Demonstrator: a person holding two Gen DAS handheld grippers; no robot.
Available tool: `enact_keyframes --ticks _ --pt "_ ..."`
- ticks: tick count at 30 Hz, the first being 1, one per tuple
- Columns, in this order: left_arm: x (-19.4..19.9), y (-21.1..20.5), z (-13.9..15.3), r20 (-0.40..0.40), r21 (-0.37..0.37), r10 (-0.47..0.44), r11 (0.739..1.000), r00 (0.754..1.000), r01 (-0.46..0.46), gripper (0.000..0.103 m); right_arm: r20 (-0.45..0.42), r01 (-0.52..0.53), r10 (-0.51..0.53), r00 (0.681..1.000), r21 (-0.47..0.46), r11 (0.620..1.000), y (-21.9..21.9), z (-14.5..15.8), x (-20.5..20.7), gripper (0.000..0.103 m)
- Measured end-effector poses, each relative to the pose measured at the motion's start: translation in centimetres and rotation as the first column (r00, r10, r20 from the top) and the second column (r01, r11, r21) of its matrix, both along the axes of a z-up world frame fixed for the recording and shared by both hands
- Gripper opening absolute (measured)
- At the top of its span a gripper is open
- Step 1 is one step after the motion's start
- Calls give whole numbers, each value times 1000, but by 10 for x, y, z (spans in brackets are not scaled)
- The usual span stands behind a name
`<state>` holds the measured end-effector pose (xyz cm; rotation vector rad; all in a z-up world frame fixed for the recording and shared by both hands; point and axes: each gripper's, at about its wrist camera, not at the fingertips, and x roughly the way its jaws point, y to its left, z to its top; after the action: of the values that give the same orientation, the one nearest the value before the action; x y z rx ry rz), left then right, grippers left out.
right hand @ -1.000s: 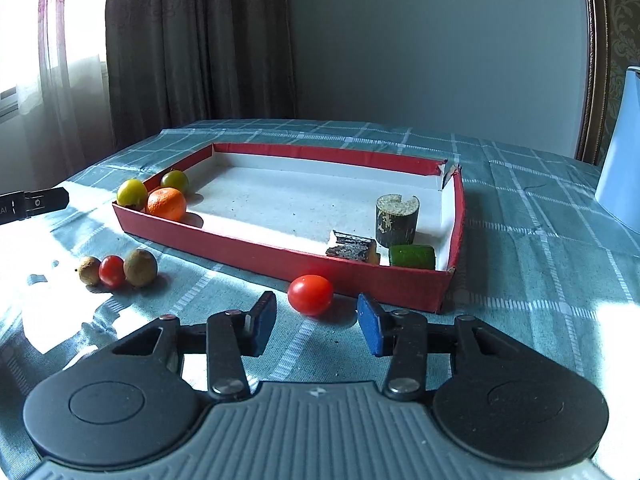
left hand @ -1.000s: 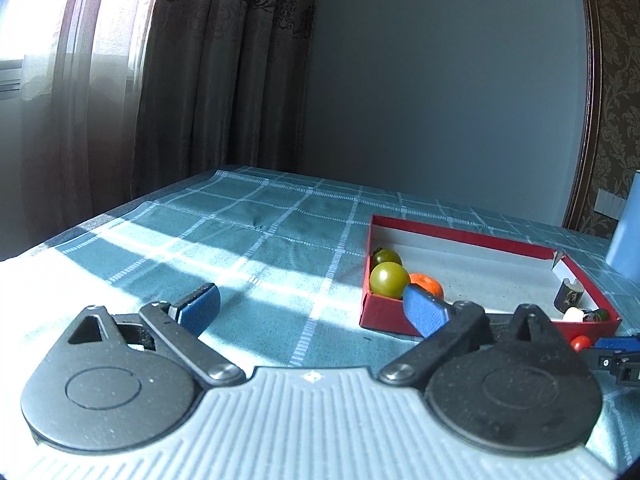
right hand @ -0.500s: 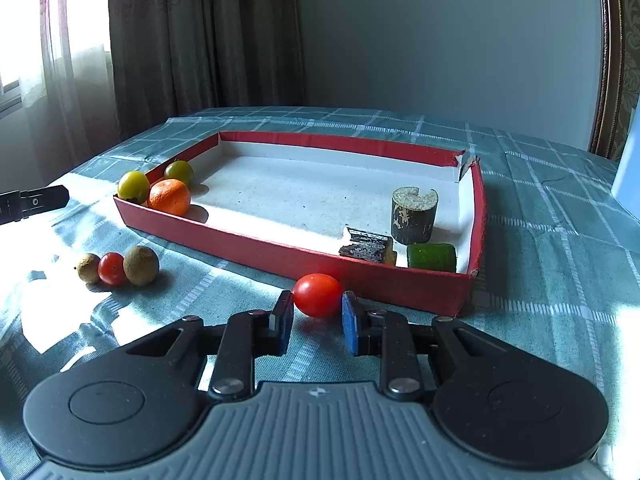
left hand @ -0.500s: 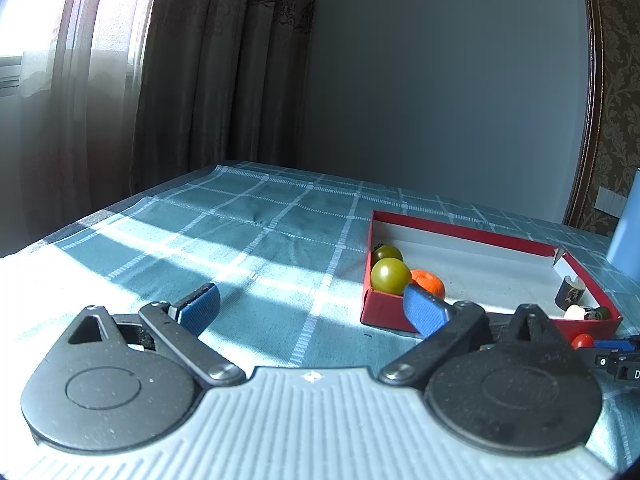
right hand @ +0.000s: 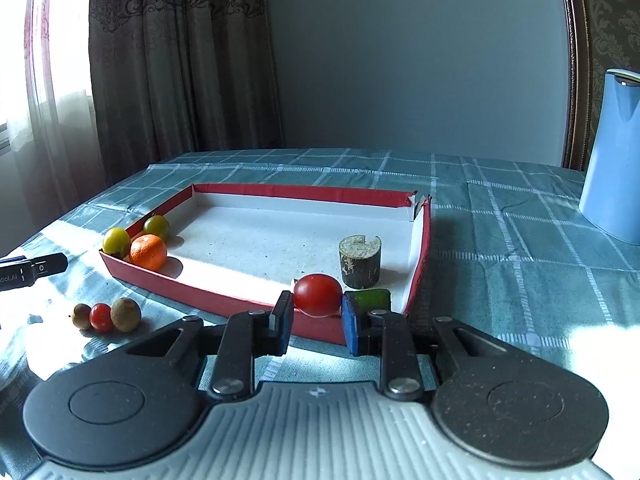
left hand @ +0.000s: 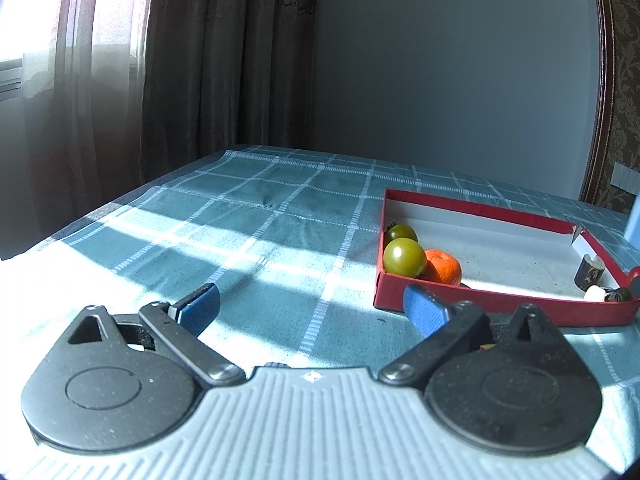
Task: Organize fruits
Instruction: 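Carry the cherry tomato into the box and open the right gripper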
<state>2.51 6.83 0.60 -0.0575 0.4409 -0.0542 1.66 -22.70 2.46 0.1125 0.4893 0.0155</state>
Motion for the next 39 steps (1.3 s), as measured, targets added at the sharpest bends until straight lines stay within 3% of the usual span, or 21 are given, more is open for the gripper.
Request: enact_keyframes --ticks 18,39 --pt "4 -2 -2 -29 23 23 999 999 -22 98 -61 68 -72 996 -58 996 -21 -13 47 25" --pt "5 -4 -3 -38 42 37 998 999 -36 98 -45 79 -82 996 -62 995 -20 -23 57 25"
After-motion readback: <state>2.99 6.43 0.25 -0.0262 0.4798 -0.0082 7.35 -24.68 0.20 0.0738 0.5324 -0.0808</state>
